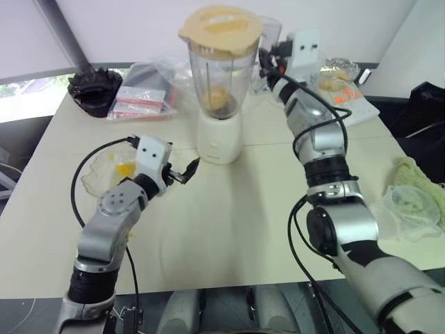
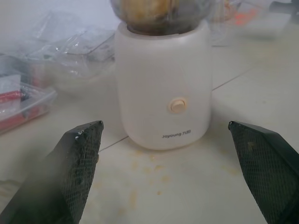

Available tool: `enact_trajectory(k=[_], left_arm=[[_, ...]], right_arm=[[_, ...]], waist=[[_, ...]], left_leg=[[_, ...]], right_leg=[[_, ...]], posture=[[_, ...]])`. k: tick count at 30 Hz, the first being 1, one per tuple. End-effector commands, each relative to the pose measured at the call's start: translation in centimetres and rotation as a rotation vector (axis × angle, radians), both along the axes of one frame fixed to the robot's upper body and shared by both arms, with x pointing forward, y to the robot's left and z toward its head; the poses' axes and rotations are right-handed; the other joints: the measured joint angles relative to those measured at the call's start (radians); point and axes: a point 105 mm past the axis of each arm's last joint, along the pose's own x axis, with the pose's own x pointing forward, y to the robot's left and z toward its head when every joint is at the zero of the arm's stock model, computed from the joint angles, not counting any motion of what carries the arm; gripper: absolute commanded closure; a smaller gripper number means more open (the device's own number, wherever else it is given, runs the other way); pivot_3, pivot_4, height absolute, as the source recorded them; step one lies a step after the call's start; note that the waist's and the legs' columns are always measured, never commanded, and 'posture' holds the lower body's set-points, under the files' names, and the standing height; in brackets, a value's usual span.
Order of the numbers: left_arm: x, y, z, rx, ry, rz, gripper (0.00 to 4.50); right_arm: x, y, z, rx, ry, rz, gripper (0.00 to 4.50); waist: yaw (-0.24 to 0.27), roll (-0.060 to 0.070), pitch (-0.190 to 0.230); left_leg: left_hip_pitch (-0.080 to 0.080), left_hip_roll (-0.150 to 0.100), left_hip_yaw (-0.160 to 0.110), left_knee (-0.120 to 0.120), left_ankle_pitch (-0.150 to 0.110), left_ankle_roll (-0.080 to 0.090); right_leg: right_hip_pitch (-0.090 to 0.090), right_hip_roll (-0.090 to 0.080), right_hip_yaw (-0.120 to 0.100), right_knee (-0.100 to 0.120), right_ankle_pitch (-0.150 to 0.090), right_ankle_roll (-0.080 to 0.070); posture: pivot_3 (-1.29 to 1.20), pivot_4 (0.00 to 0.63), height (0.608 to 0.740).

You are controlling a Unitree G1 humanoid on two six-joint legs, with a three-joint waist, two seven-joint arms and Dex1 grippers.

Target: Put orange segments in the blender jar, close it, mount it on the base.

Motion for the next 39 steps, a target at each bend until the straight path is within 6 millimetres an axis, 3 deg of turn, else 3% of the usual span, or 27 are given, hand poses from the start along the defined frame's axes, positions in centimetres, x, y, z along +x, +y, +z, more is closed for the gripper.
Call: enact_trajectory(k=[1, 13, 25, 32, 39], left_arm=[[0.0, -0.2, 1.2, 0.007, -0.05, -0.012, 0.05], [0.3, -0.6, 1.2, 0.0, -0.048, -0.028, 0.05], [0.4, -0.9, 1.0, 0.006, -0.06, -0.015, 0.05], [0.5, -1.0, 0.9, 0.007, -0.059, -0.014, 0.0], [0.3, -0.9, 0.9, 0.005, -0.059, -0.008, 0.0]], right_arm=[[-1.7, 0.3, 3.7, 0.01, -0.117, 0.011, 3.54], [-1.1, -0.2, 0.6, -0.024, -0.035, -0.015, 3.54], [-0.8, -0.3, -0.5, -0.077, -0.002, -0.032, 3.54], [-0.4, -0.5, -0.8, -0.102, 0.008, -0.047, 0.28], [-0.4, -0.9, -0.9, -0.111, 0.01, -0.051, 0.28]], waist=[[0.0, 0.0, 0.0], [0.002, 0.0, 0.0], [0.002, 0.0, 0.0], [0.0, 0.0, 0.0], [-0.001, 0.0, 0.0]], left_leg=[[0.0, 0.0, 0.0, 0.0, 0.0, 0.0], [0.0, -0.001, 0.0, 0.0, 0.0, 0.0], [0.0, -0.001, 0.0, 0.0, 0.0, 0.0], [0.0, -0.001, 0.0, 0.001, 0.0, 0.0], [0.0, -0.001, 0.0, 0.001, 0.0, 0.0]], right_leg=[[0.0, 0.0, 0.0, 0.0, 0.0, 0.0], [-0.001, 0.0, 0.0, 0.0, 0.0, 0.0], [0.0, 0.0, 0.0, 0.0, 0.0, 0.0], [0.0, 0.0, 0.0, 0.001, 0.0, 0.0], [0.0, 0.0, 0.0, 0.001, 0.0, 0.0]], posture=[[0.0, 0.15, 0.74], [0.0, 0.15, 0.74], [0.0, 0.15, 0.74], [0.0, 0.15, 0.74], [0.0, 0.15, 0.74]])
